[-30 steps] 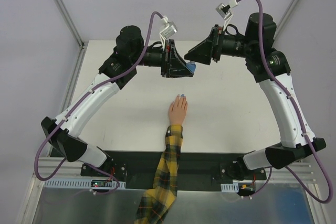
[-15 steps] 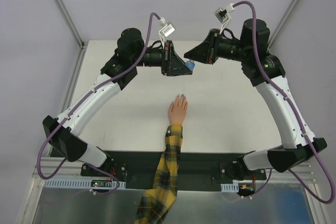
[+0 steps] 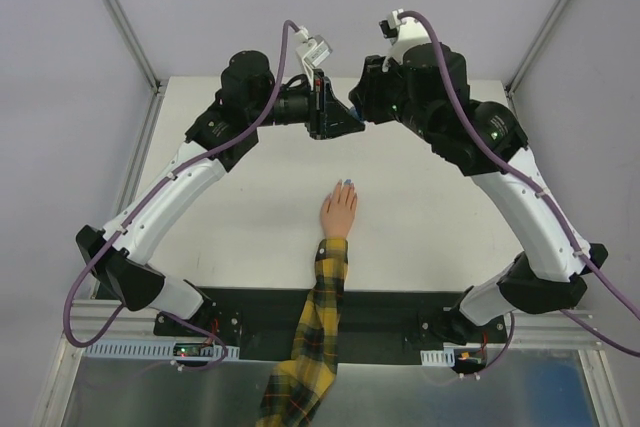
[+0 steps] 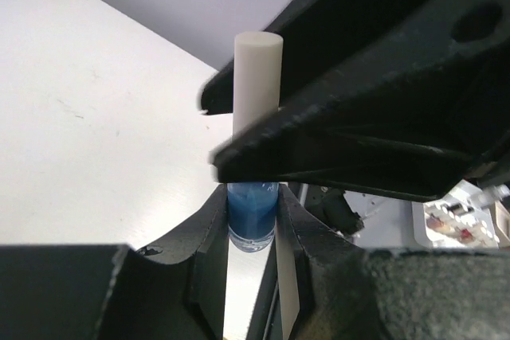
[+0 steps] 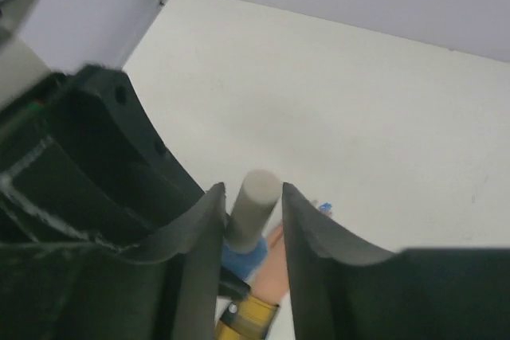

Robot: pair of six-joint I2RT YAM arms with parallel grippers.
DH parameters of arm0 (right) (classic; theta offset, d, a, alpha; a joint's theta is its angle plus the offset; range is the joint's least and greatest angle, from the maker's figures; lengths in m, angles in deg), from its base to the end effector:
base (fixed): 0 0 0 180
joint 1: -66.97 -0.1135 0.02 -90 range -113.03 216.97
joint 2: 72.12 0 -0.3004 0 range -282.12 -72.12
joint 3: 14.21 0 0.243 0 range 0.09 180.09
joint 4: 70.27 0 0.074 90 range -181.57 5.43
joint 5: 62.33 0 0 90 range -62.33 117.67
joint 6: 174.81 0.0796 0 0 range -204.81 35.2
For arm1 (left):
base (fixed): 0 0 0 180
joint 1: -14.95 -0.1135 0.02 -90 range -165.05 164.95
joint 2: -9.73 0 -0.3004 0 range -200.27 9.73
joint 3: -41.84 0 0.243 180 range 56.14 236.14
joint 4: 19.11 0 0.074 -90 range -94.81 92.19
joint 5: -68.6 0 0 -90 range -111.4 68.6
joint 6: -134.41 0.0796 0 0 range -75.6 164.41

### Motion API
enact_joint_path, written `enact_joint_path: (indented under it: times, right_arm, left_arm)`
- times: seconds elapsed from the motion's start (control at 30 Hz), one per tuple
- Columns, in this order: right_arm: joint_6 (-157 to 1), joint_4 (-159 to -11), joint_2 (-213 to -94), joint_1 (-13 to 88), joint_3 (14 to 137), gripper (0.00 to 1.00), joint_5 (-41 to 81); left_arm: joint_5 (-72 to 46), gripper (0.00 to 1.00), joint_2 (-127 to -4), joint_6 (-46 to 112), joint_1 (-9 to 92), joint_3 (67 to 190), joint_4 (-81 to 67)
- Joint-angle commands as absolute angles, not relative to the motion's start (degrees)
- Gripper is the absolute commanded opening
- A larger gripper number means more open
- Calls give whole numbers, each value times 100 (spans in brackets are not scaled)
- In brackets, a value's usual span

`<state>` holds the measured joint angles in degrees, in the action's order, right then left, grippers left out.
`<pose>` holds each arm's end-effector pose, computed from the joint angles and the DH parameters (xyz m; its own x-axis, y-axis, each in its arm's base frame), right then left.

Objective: Paint the nails

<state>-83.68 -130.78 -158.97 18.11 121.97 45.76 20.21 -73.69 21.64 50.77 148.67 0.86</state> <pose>0.2217 0.2162 0.5687 -0.1377 -0.1291 -0.9820 -0.5129 0.8575 -0.0408 0.2463 -0.2429 0.5165 -0.3325 -0.1169 -0.9358 0.9179 0.1877 -0.3496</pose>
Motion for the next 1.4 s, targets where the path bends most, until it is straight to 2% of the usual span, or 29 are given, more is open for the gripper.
enact_joint_path:
  times: [0.0, 0.07, 0.1, 0.2, 0.37, 0.47, 0.57, 0.77, 0.93, 1.23, 1.33, 1.37]
  right_arm:
    - [-9008, -13608, -15439, 2363, 12076, 51, 3055]
    - [-9017, -13467, -15377, 2757, 12041, 58, 2209]
    - [-9034, -13432, -15377, 2873, 12024, 71, 1422]
    - [-8999, -13326, -15403, 3251, 11857, 82, -12]
    - [-8675, -13081, -15360, 3497, 11594, 83, -616]
    - [-8507, -12861, -15394, 3690, 11584, 79, -581]
    - [-8016, -12755, -15500, 3936, 11654, 66, -529]
    - [-7725, -12544, -15693, 4148, 11725, 55, -1037]
    - [-7733, -12394, -15755, 4157, 11733, 53, -1451]
    - [-8085, -12640, -15799, 4157, 11690, 49, -1372]
    - [-8103, -12640, -15834, 4157, 11707, 38, -1504]
    - [-8111, -12640, -15843, 4157, 11690, 29, -1591]
  left_arm:
    - [1428, 0, -7210, 2173, 4853, 14825, -68]
    - [1612, 0, -7183, 2208, 4853, 14746, -68]
    - [1700, 0, -7192, 2252, 4844, 14720, -68]
    - [2069, 0, -7227, 2331, 4853, 14754, -68]
    - [2429, 0, -7236, 2384, 4853, 14737, -68]
    - [2562, 0, -7192, 2428, 4861, 14684, -77]
    - [2711, 0, -7131, 2498, 4861, 14649, -77]
    - [2870, 0, -7051, 2638, 4888, 14553, -77]
    - [3001, 0, -7043, 2700, 4905, 14544, -77]
    - [3169, 0, -7007, 2797, 4941, 14491, -77]
    - [3169, 0, -7007, 2806, 4949, 14482, -77]
    - [3151, 0, -7007, 2806, 4949, 14473, -68]
